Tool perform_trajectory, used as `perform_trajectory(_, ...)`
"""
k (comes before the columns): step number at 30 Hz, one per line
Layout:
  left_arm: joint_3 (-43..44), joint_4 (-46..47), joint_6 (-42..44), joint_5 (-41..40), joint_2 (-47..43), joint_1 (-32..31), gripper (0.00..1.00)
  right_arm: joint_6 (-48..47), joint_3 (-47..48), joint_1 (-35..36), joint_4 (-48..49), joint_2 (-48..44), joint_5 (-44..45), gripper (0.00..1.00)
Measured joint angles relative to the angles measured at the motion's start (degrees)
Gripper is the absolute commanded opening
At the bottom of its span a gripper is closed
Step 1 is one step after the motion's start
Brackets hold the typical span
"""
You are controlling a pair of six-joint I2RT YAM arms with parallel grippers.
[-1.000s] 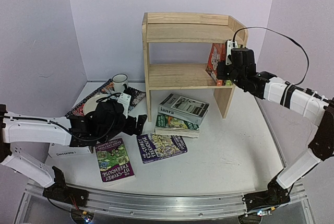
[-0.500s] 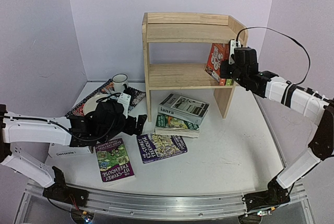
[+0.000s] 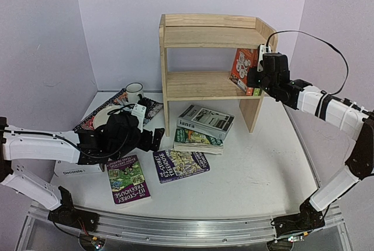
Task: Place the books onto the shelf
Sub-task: Place the book on the shelf.
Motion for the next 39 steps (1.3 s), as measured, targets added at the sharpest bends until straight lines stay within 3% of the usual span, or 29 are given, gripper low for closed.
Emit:
perform_trajectory(6,0.00,0.00,0.00,0.02,0.00,0.00,0.99,1.03,-0.10,-0.19,-0.19,-0.22,-0.38,0.31)
perform_trajectory(11,0.00,0.00,-0.01,0.03,0.00,0.00,1.00,2.11,-0.31,-0.46,-0.15,-0.70,-0.61,0.37)
perform_trajectory(28,0.00,0.00,0.01,0.07,-0.20,0.00,0.99,4.14,-0.52,-0.88,-0.17,-1.82,-3.01,0.39)
perform_trajectory(30,0.00,0.00,0.03,0.08,-0.20,0.00,1.00,4.40,-0.52,-0.99,-0.17,-1.82,-3.34,0.44)
perform_trajectory(33,0.00,0.00,0.03,0.09,-0.20,0.00,1.00,5.02,-0.50,-1.01,-0.15,-1.82,-4.02,0.60)
perform_trajectory(39,0.00,-0.02,0.05,0.09,-0.46,0.00,0.99,5.02,-0.50,-0.63,-0.15,-1.85,-5.38,0.61)
